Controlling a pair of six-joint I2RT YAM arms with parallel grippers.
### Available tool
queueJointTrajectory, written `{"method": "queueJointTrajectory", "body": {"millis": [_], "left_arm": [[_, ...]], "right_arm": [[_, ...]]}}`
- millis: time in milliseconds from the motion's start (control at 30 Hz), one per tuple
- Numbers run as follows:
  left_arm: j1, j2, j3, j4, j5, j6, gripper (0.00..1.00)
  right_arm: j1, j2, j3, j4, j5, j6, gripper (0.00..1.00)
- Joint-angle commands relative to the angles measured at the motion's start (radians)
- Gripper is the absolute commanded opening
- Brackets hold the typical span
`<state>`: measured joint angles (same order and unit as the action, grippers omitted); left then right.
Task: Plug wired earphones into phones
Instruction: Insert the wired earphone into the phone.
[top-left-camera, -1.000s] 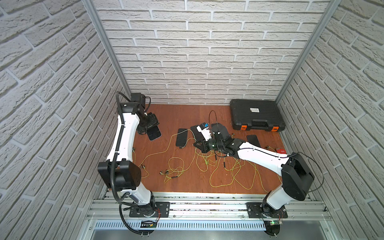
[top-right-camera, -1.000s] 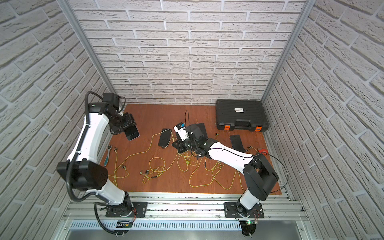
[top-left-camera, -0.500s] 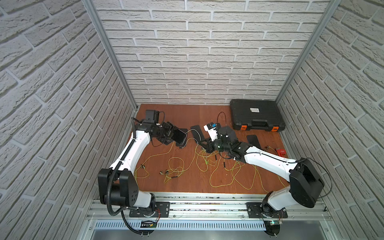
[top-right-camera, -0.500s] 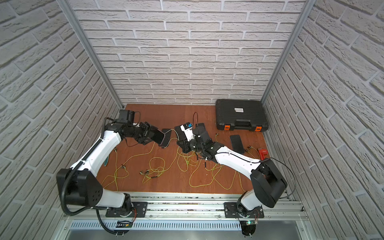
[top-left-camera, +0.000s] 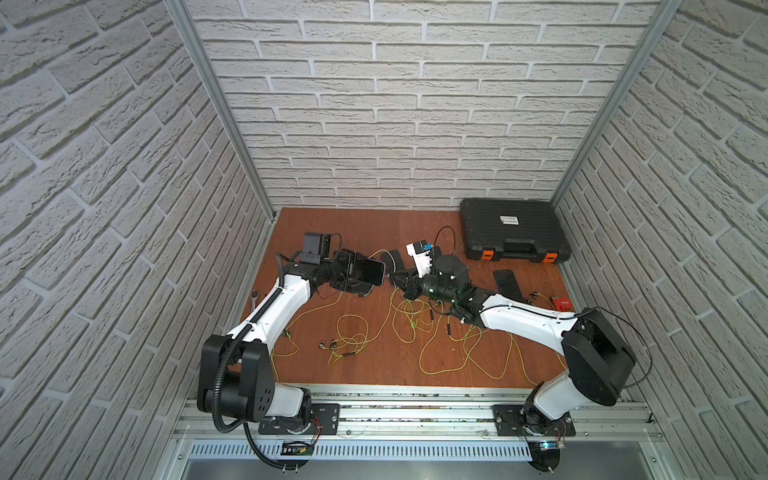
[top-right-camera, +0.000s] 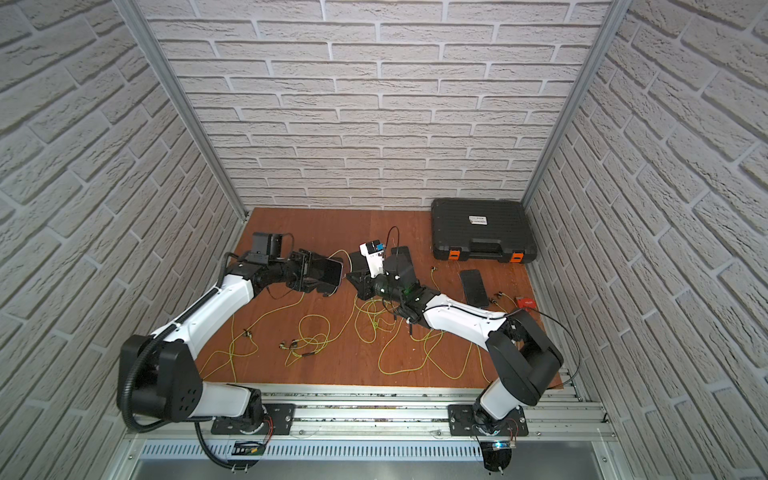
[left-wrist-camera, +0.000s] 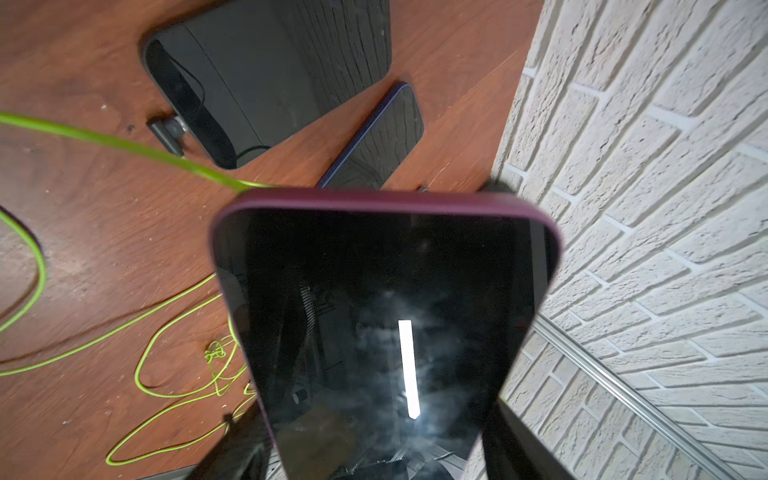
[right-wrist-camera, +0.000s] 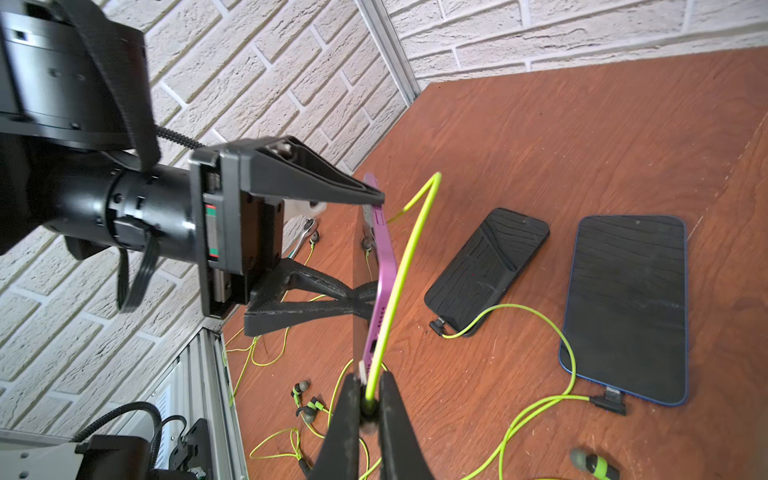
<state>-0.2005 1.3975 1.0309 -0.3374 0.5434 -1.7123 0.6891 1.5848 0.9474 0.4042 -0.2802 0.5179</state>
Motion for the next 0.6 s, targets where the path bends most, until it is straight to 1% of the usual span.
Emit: {"method": "queueJointTrajectory", "body": {"millis": [0, 433, 567], "left_arm": [[-0.01, -0.035, 0.004, 0.094, 0.016, -0.023, 0.0], [-0.014, -0.009, 0.011, 0.109, 0.038, 0.004, 0.0], [-0.013, -0.009, 0.021, 0.089, 0.04, 0.02, 0.0]], "right_arm": [[0.005, 0.016, 0.027, 0.072, 0.017, 0.024, 0.06], [0.004, 0.045, 0.046, 0.08, 0.012, 0.033, 0.06], [0.005, 0.053, 0.05, 0.079, 0.017, 0.029, 0.06]]}}
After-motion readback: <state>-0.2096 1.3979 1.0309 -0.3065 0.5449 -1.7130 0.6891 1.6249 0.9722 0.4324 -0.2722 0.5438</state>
